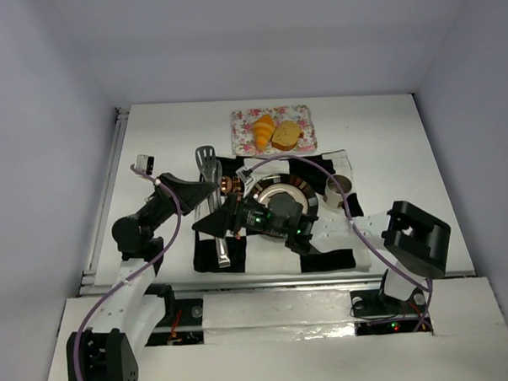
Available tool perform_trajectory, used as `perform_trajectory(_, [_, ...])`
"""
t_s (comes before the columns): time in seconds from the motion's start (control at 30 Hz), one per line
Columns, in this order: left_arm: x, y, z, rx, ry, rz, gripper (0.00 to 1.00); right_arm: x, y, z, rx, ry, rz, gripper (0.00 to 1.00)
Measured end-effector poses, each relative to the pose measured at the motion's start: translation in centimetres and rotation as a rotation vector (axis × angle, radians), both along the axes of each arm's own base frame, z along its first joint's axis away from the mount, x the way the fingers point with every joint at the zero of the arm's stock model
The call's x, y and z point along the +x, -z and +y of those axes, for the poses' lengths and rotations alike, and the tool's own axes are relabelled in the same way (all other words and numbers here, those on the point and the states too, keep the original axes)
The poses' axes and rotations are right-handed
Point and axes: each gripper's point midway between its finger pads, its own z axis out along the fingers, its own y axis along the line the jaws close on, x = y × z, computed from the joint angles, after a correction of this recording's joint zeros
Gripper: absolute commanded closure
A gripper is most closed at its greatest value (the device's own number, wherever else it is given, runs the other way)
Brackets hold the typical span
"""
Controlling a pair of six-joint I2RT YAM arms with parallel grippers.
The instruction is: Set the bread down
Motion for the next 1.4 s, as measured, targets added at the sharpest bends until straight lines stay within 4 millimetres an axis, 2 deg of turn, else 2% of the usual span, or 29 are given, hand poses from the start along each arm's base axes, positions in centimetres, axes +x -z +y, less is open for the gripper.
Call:
perform_trajectory(0.17, [-0.8, -0.3, -0.2, 0.002, 0.028, -0.014, 1.00, -1.2, -0.4, -0.9, 0.085, -0.043, 0.021, 0.15])
perform_trajectory(0.47, [-1.0, -0.5, -0.3, 0.010, 0.039, -0.026, 1.00, -1.8, -1.2, -1.4, 0.130, -0.059, 0.029, 0.33])
perform_trajectory(0.53, [-1.2, -0.6, -0.3, 0.016, 0.035, -0.041, 0.93, -1.8, -1.4, -1.5, 0.127, -0.058, 0.026, 0.36])
perform_trajectory(0.57, [-1.2, -0.6, -0.3, 0.021, 0.031, -0.055, 0.79, -1.9, -1.4, -1.6, 0.123, -0.057, 0.025, 0.38])
perform_trajectory(0.63, [-1.7, -1.0, -0.3, 0.031, 0.025, -0.094, 0.59, -1.6, -1.4, -1.8, 0.103, -0.038, 0.027, 0.40])
perform_trajectory(0.67, [-2.1, -1.2, -0.3, 0.041, 0.020, -0.128, 0.43, -1.4, -1.3, -1.9, 0.091, -0.026, 0.028, 0.40])
perform_trajectory(0.73, [-2.9, -1.8, -0.3, 0.060, 0.016, -0.195, 0.32, -1.0, -1.1, -2.2, 0.062, 0.006, 0.029, 0.41])
perform_trajectory(0.77, [-3.2, -2.1, -0.4, 0.069, 0.019, -0.220, 0.22, -0.9, -1.1, -2.4, 0.048, 0.016, 0.025, 0.41])
perform_trajectory(0.87, [-3.7, -2.3, -0.5, 0.103, 0.023, -0.271, 0.08, -0.4, -1.0, -3.0, -0.001, 0.049, 0.020, 0.43])
perform_trajectory(0.97, [-3.5, -1.8, -0.6, 0.141, 0.013, -0.274, 0.01, 0.5, -0.9, -3.9, -0.049, 0.080, 0.018, 0.44])
perform_trajectory(1.13, [-2.3, -0.4, -0.6, 0.252, -0.038, -0.241, 0.01, 2.0, -0.3, -5.6, -0.120, 0.116, 0.023, 0.46])
perform_trajectory(1.3, [-0.7, -0.1, 0.0, 0.381, -0.137, -0.244, 0.01, 5.6, -0.4, -8.6, -0.161, 0.223, 0.039, 0.46])
perform_trajectory(1.4, [0.2, 0.9, 0.5, 0.451, -0.183, -0.223, 0.01, 7.5, -0.2, -10.3, -0.194, 0.283, 0.046, 0.46])
